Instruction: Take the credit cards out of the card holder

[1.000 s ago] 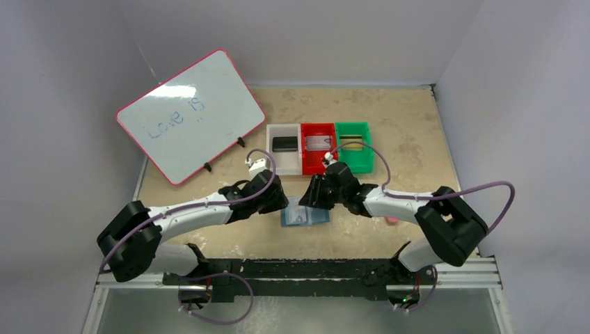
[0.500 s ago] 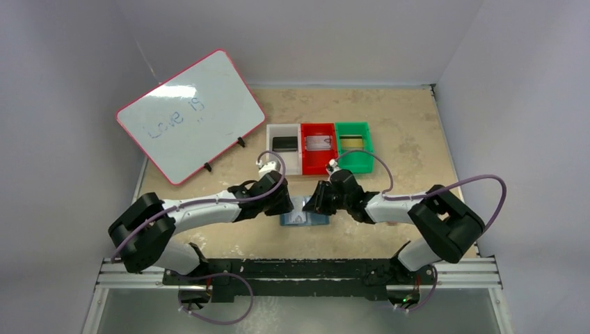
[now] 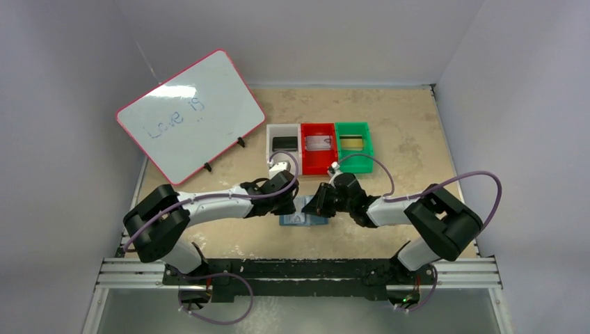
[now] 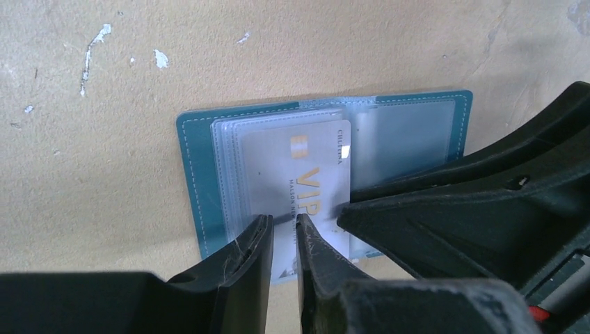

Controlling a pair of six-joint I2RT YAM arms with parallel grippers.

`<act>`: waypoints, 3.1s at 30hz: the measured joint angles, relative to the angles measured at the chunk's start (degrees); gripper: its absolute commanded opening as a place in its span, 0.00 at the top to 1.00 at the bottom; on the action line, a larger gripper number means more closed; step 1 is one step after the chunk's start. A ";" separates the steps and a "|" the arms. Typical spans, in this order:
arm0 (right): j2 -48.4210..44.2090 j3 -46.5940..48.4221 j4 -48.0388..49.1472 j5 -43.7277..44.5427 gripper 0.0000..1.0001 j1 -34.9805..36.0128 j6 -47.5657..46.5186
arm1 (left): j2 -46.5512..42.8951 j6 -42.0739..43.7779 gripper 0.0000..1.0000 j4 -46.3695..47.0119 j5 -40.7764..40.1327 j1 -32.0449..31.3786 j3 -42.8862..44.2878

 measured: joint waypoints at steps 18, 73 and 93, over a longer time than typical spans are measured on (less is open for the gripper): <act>2.89 -2.84 8.76 -1.86 1.00 -1.20 5.18 | 1.01 -0.04 0.90 -1.53 -5.70 -2.10 0.94; -4.63 -4.42 -0.72 2.58 0.96 -2.27 5.09 | 3.08 -0.07 0.87 -0.72 -8.04 -3.80 2.60; -1.53 -4.59 4.87 1.11 0.77 -2.29 6.10 | 3.58 -0.04 0.93 -1.51 -8.68 -4.17 3.21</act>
